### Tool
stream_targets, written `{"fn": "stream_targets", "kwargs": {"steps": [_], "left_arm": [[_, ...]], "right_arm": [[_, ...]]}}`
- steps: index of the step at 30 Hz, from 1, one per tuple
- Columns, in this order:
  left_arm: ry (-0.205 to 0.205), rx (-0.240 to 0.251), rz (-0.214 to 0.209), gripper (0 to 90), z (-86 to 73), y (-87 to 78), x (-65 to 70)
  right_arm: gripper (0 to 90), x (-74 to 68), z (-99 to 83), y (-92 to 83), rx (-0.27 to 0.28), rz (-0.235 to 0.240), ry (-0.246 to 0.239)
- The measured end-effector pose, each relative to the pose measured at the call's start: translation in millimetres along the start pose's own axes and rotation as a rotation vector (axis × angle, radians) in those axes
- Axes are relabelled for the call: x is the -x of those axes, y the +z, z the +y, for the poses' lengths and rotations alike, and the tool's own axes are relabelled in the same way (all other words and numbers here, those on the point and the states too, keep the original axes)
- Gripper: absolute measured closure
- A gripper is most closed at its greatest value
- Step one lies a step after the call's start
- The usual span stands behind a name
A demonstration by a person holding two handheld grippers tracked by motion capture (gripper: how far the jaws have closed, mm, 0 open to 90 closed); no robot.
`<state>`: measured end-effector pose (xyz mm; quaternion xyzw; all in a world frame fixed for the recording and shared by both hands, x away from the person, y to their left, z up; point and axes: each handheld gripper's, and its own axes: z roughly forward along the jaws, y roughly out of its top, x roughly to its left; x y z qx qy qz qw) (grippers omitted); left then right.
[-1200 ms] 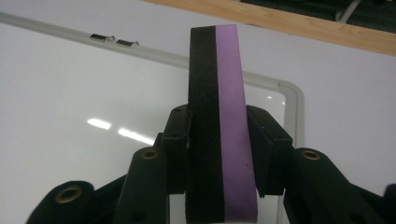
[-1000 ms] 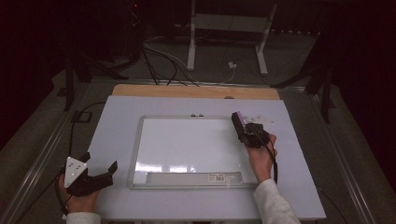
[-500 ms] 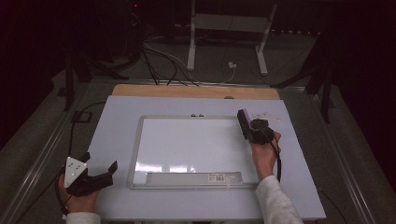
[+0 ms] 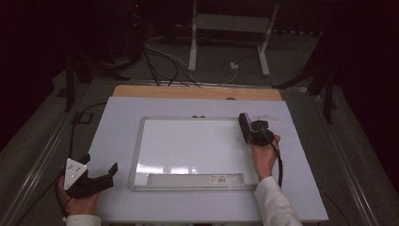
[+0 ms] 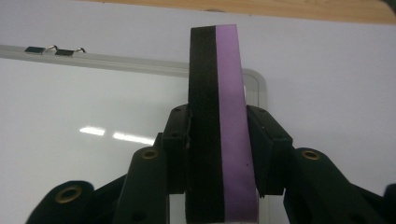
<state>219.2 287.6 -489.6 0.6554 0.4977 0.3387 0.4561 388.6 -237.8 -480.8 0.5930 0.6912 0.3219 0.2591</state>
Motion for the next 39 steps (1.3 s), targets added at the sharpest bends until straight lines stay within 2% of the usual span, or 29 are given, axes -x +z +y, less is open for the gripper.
{"fn": "stream_targets", "kwargs": {"steps": [15,20,24,30,33,35,39], "left_arm": [[0.002,-0.001,-0.001,0.6,-0.4,-0.4,0.0],[0.003,-0.003,-0.002,0.6,-0.5,-0.1,0.1],[0.003,-0.004,-0.002,0.6,-0.7,0.1,0.1],[0.004,-0.005,-0.002,0.6,-0.6,0.6,0.6],[0.003,-0.004,-0.001,0.6,-0.5,0.4,0.5],[0.003,-0.003,-0.001,0.6,-0.6,0.3,0.0],[0.002,-0.003,-0.002,0.6,-0.8,0.7,0.1]], "right_arm": [[63.1,-2.6,-5.9,6.5,-0.023,0.0,0.025],[61.4,-1.7,-6.0,7.2,-0.027,0.01,0.056],[56.3,-1.1,-7.3,6.7,-0.035,0.028,0.078],[53.4,-5.2,-10.3,3.9,-0.048,0.057,0.081],[49.6,-6.4,-10.1,2.8,-0.047,0.06,0.077],[43.4,-4.9,-9.0,1.4,-0.04,0.065,0.084],[31.7,-2.5,-6.6,-4.3,-0.01,0.085,0.057]]}}
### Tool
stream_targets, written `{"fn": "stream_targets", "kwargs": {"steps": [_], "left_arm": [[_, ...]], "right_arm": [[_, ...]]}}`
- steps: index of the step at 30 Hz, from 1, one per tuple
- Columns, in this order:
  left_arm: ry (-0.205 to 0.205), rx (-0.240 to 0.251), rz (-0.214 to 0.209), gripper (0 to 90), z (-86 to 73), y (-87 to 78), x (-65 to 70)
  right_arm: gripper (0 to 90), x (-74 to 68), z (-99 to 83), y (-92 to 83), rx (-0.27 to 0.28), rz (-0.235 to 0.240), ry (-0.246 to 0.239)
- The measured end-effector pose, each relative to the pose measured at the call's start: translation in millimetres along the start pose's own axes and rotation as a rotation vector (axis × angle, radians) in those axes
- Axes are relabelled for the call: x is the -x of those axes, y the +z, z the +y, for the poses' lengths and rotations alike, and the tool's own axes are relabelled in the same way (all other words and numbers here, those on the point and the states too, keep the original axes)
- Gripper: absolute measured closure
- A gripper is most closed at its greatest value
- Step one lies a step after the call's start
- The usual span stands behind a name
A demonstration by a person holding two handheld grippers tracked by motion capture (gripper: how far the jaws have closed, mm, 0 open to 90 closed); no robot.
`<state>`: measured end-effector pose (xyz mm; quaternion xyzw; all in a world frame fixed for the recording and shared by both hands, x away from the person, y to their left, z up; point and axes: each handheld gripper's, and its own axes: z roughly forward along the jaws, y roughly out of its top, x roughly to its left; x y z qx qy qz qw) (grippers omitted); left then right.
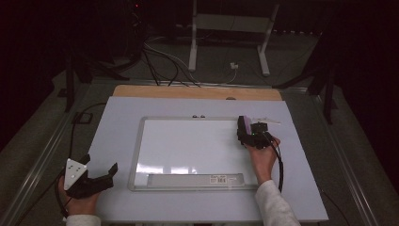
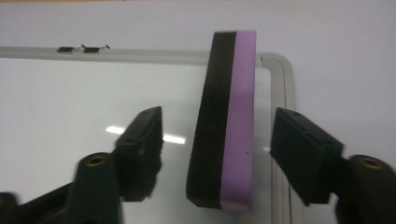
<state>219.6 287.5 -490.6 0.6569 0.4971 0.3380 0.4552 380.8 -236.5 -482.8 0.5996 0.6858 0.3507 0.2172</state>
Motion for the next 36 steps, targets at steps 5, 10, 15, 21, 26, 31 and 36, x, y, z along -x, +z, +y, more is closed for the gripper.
{"fn": "stream_targets", "kwargs": {"steps": [5,10,15,21,26,31,36], "left_arm": [[0.002,0.0,0.0,0.6,0.6,-0.8,0.1],[-0.002,0.007,0.002,0.6,1.0,-1.7,0.2],[-0.003,0.014,0.001,0.6,2.5,-3.5,0.2],[-0.012,0.032,-0.001,0.6,5.5,-6.2,0.1],[-0.013,0.042,-0.001,0.6,7.4,-7.8,0.5],[-0.012,0.049,0.0,0.6,8.2,-9.7,0.8],[-0.019,0.054,-0.002,0.6,8.6,-9.8,0.8]], "right_arm": [[20.3,0.1,3.3,-12.5,0.045,0.048,-0.05],[12.3,5.0,4.5,-32.0,0.076,0.107,-0.093],[3.5,12.5,-4.8,-53.8,0.103,0.159,-0.143],[1.5,18.5,-21.3,-78.6,0.161,0.189,-0.207],[0.4,25.8,-36.0,-92.4,0.202,0.193,-0.237],[0.4,33.8,-52.0,-103.4,0.244,0.199,-0.242],[0.5,44.5,-67.2,-108.3,0.265,0.204,-0.215]]}}
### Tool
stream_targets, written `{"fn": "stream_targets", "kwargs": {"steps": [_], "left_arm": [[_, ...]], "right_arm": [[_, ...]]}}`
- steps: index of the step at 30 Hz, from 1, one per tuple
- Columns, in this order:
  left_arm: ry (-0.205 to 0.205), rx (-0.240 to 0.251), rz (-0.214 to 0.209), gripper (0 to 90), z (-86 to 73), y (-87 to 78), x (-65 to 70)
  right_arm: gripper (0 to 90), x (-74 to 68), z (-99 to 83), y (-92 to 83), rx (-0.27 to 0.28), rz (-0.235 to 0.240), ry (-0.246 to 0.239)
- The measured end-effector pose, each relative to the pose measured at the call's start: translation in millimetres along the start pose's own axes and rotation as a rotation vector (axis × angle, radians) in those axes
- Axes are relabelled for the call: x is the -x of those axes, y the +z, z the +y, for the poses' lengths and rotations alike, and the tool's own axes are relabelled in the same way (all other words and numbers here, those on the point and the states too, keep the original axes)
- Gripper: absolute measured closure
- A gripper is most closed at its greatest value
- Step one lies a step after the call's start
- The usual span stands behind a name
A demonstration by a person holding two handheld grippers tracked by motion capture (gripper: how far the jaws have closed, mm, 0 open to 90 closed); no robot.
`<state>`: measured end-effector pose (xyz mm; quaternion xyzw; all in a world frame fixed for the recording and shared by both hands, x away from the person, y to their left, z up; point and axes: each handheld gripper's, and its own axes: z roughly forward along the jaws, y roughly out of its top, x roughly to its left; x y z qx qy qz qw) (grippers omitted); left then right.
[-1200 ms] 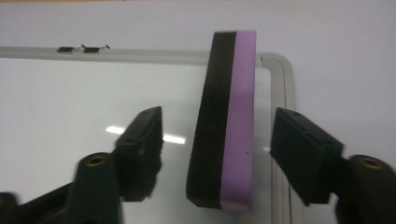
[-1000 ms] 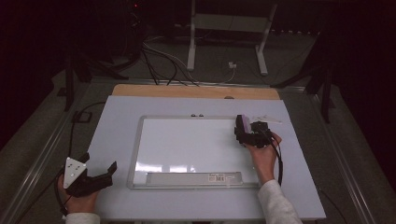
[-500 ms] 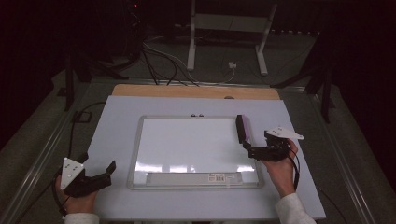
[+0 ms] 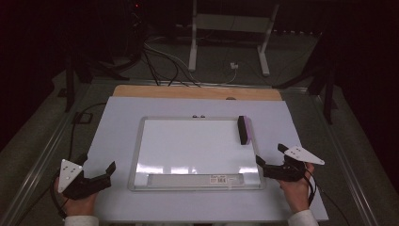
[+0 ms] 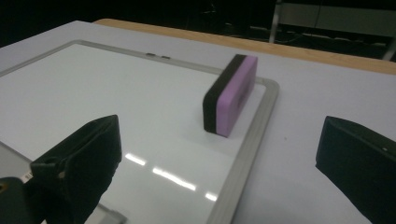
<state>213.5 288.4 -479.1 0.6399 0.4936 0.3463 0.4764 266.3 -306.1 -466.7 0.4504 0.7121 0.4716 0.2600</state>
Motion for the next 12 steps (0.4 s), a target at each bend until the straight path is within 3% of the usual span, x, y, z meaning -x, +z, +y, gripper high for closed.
{"fn": "stream_targets", "kwargs": {"steps": [7,12], "left_arm": [[-0.005,0.011,-0.006,0.6,0.1,-0.7,-0.2],[-0.006,0.008,-0.005,0.5,-1.0,0.5,-1.1]], "right_arm": [[0.5,5.6,-13.7,-9.2,0.046,0.007,0.01],[0.5,9.7,-19.6,-12.5,0.043,-0.011,0.008]]}}
